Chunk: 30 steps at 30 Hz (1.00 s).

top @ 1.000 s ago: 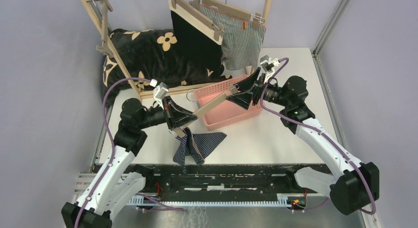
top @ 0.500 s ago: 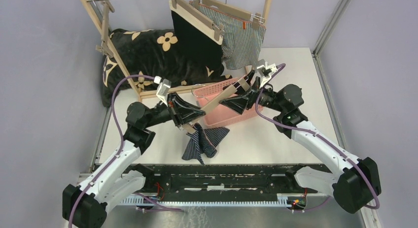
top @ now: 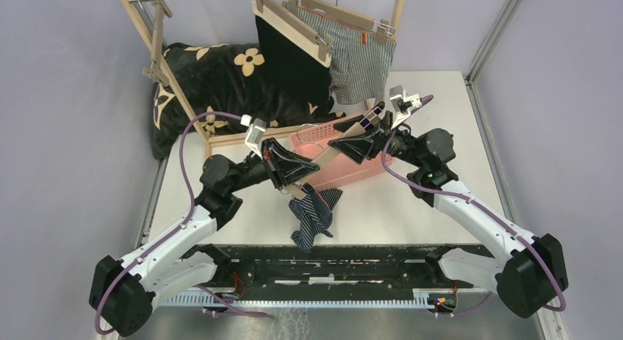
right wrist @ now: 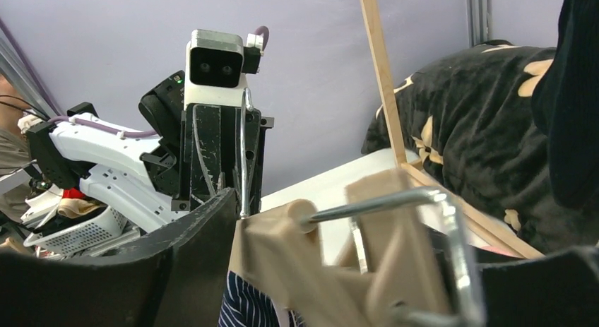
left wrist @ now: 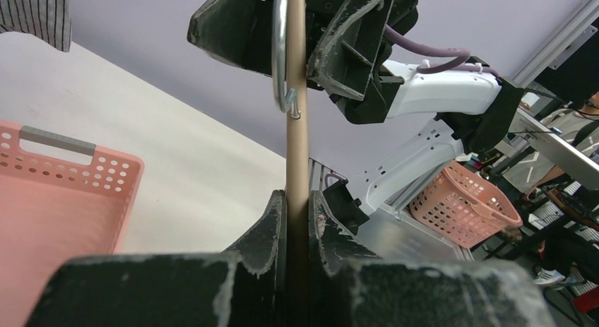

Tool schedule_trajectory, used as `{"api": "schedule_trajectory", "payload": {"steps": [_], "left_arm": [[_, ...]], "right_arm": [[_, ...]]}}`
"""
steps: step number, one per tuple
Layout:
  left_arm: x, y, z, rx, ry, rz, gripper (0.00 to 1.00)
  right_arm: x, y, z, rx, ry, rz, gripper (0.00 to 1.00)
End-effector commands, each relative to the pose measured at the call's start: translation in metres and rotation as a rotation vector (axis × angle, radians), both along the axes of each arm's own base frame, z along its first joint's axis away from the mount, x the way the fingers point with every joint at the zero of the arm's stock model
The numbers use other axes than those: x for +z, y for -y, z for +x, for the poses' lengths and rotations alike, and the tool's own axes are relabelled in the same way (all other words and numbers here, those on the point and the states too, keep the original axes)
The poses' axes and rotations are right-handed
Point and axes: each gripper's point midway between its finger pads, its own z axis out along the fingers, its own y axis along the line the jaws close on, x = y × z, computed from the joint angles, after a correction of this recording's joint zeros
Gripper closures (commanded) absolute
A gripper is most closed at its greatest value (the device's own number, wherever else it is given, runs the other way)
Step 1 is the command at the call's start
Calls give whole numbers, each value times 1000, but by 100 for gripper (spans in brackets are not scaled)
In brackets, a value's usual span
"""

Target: Remove the underwear clipped to the hanger

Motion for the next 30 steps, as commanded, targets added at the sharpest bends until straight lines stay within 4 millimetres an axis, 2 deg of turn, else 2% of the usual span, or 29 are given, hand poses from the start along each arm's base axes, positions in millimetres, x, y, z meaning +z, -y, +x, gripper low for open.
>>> {"api": "schedule_trajectory", "payload": {"steps": [1,6,8,10,13,16,18,20,24,27,28,29,30], "left_arm": [[30,-9,-2,66,87,-115,97],[36,-15,-3,92,105,-170,97],[37,-15,-3,96,107,-184,97],[37,-12,-3,86,103,-186,97],[34,-9,-3,74,96,-192,97],[31,-5,-2,68,89,-192,97],[29,-2,-2,63,80,-184,97],[25,0,1,63,67,-167,95],[15,1,6,91,53,-115,75],[10,-2,6,112,63,-88,66],[8,-4,6,117,66,-83,55],[7,-5,6,125,69,-80,34],[5,-6,6,134,71,-72,26]], "right_arm": [[23,3,-13,1,90,31,29],[21,1,-12,12,75,34,22],[20,0,-11,15,71,35,23],[19,-1,-11,18,72,38,27],[20,-2,-12,30,78,37,46],[22,-4,-13,46,86,39,76],[22,-5,-13,46,88,40,93],[20,-5,-12,41,84,36,99],[19,-4,-12,31,84,31,99],[21,-1,-13,19,92,38,99],[22,-1,-13,15,94,40,99],[23,0,-14,14,96,43,99],[24,0,-15,17,96,45,99]]}}
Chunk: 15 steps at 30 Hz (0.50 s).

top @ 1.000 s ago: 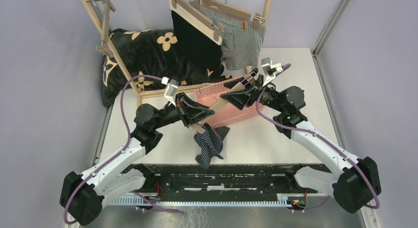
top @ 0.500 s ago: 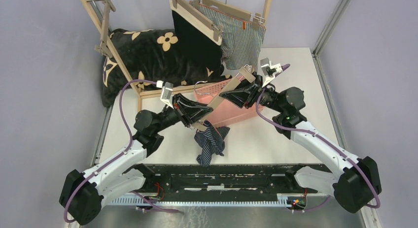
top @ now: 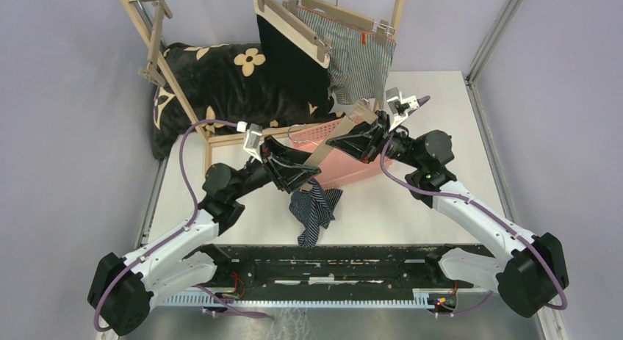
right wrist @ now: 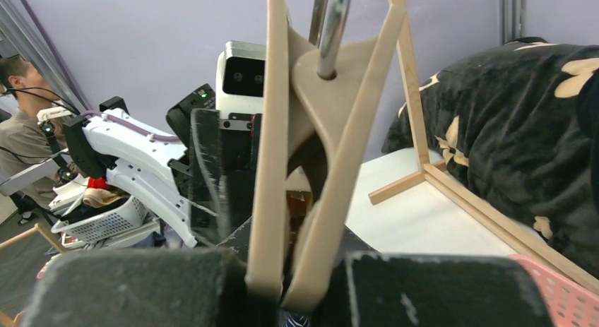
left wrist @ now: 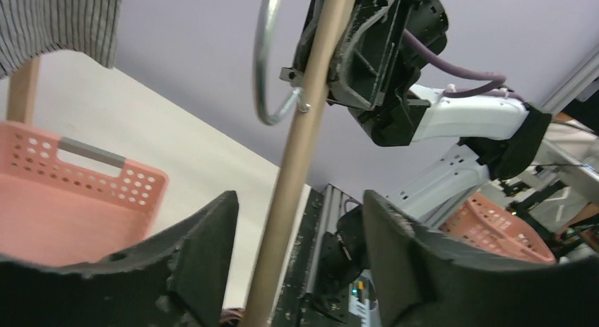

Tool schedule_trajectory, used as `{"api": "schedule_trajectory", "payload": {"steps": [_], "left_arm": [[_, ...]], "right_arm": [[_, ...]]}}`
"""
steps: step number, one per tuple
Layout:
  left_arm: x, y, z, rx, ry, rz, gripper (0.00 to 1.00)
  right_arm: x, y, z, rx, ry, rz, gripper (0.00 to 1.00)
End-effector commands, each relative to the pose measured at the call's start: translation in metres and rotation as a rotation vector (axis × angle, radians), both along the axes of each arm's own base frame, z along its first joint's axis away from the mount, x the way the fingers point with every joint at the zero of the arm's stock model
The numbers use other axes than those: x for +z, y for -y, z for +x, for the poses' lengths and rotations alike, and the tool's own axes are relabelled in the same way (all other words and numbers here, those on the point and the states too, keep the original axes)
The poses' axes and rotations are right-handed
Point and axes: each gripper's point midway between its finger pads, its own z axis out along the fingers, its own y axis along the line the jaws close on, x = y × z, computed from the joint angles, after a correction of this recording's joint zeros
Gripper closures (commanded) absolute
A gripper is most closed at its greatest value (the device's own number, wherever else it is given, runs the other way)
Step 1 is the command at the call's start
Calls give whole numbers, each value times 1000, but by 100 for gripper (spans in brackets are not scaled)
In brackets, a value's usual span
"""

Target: Remove the underwear clipped to the hanger

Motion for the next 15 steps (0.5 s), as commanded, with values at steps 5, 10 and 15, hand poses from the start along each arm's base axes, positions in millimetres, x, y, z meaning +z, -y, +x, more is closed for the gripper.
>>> {"api": "schedule_trajectory", "payload": {"steps": [5,10,15], "left_arm": [[1,-14,-3,91,71,49,5],[-15,-26,9,196,58,120,0],[-24,-29,14,230,43,138,0]], "right_arm": [[22,8,-4,-39,103,43,99],[32,11,-14,-17,115,66,99],[41,16,-25,-9,139,83,99]]}}
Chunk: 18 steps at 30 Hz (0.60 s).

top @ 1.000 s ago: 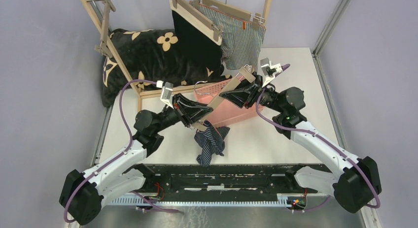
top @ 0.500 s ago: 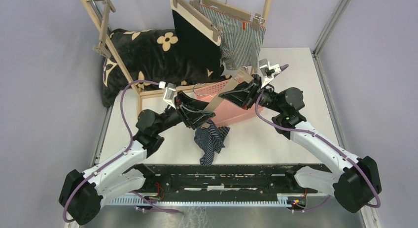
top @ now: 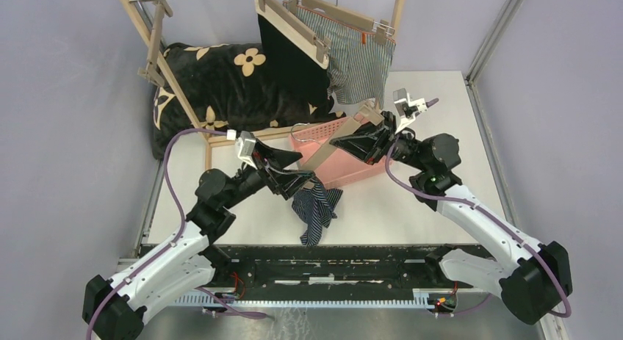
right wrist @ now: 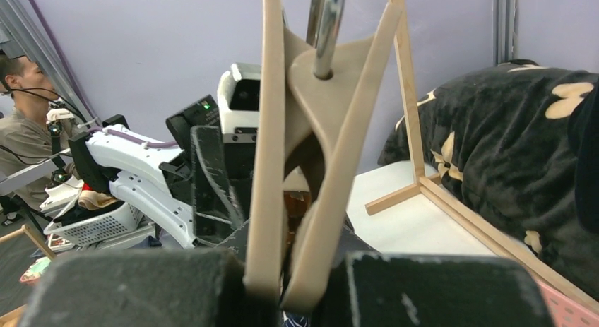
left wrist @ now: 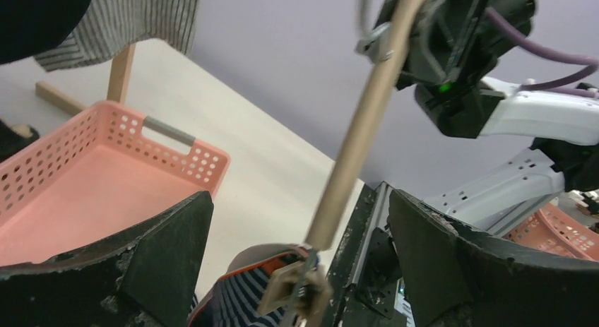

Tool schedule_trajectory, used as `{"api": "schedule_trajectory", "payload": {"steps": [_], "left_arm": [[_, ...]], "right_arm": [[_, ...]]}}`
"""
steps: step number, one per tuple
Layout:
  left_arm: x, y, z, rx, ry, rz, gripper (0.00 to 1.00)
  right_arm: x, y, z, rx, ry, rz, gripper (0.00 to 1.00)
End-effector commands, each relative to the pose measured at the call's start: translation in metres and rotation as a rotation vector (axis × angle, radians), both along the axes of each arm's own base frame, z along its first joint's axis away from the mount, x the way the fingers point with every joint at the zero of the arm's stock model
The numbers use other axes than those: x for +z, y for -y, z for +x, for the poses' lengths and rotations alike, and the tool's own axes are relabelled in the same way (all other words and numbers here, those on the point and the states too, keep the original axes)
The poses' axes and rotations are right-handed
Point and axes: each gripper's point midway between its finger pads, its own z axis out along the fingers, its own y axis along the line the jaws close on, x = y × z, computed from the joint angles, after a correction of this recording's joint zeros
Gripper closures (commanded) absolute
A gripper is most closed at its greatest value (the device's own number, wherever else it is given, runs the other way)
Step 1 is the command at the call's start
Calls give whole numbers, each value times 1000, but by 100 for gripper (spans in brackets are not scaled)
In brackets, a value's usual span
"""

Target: Remove the underwear clipped to the hanger

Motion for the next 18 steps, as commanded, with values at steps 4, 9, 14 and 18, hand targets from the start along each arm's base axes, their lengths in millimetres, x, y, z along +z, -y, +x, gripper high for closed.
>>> {"api": "schedule_trajectory", "payload": {"steps": [4,9,14,18], "left_arm": [[-19,-1,9,48,0,64,2],[-19,-2,2,26,0,52,6],[-16,-5,-8,5,15,41,7],[-14,-5,-12,-14,23,41,12]], "right_arm": [[35,15,-24,-6,113,63,99],[34,20,-22,-55,128,45,99],[31,21,-13,-97,122,37,99],[31,19,-10,-93,112,47,99]]}}
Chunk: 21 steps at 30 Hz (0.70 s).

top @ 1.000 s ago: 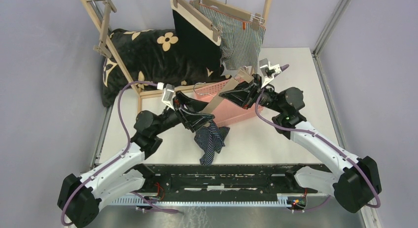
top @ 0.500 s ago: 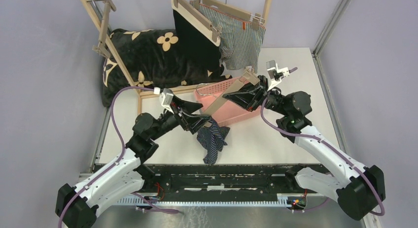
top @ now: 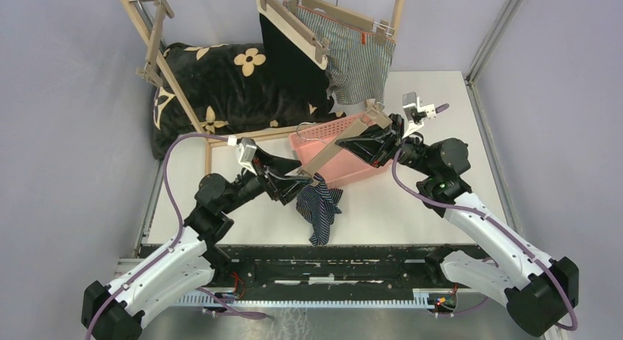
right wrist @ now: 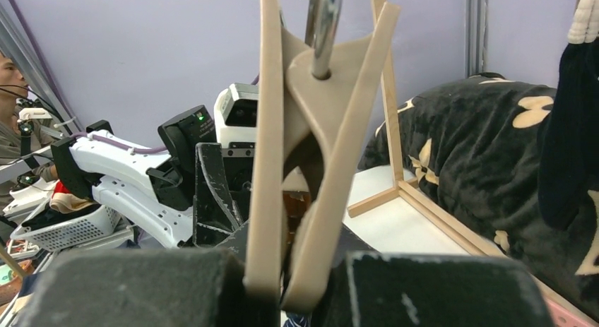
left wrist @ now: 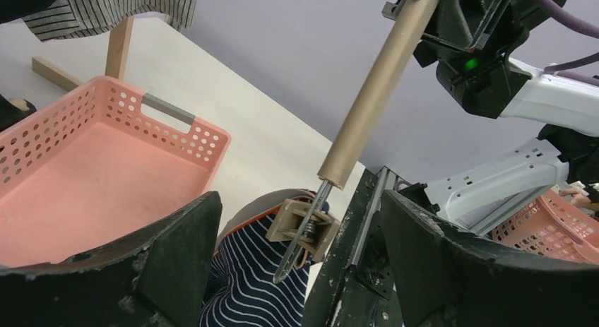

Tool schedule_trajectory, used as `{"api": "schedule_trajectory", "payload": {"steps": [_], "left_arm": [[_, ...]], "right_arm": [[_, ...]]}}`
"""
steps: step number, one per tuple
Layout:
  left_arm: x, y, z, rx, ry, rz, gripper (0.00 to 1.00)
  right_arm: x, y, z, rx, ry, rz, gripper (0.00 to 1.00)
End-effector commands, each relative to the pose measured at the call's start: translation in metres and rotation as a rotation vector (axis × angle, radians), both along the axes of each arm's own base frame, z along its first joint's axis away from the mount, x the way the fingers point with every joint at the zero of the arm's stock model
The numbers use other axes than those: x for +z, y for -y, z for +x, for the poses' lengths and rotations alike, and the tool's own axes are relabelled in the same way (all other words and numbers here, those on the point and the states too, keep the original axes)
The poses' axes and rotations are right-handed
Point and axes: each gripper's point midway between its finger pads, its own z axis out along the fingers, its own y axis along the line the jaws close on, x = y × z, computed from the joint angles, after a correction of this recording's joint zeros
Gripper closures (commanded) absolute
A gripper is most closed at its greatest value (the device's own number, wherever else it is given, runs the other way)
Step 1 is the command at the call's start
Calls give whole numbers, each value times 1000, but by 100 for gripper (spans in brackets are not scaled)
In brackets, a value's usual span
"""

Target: Remove the underwear clipped to the hanger

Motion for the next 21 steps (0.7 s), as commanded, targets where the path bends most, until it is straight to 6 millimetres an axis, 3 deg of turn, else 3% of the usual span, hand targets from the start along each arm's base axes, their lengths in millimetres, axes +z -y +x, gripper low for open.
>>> {"api": "schedule_trajectory", "payload": {"steps": [1,5,13,15,20,21], "left_arm": [[12,-1,-9,-29,66,-13,15],[13,1,-13,-52,67,-19,28],[10,2,-17,-75,59,-36,27],[10,3,-17,-79,58,-35,31],[11,9,-20,-121,64,-25,67],[11,9,-20,-125,62,-24,79]], "right_arm": [[19,4,1,-30,52,51,99],[20,5,2,-38,54,55,99],[27,5,3,-38,57,66,99],[27,4,3,-33,54,67,99],[26,3,5,-31,47,62,99],[26,3,5,-32,47,62,99]]}}
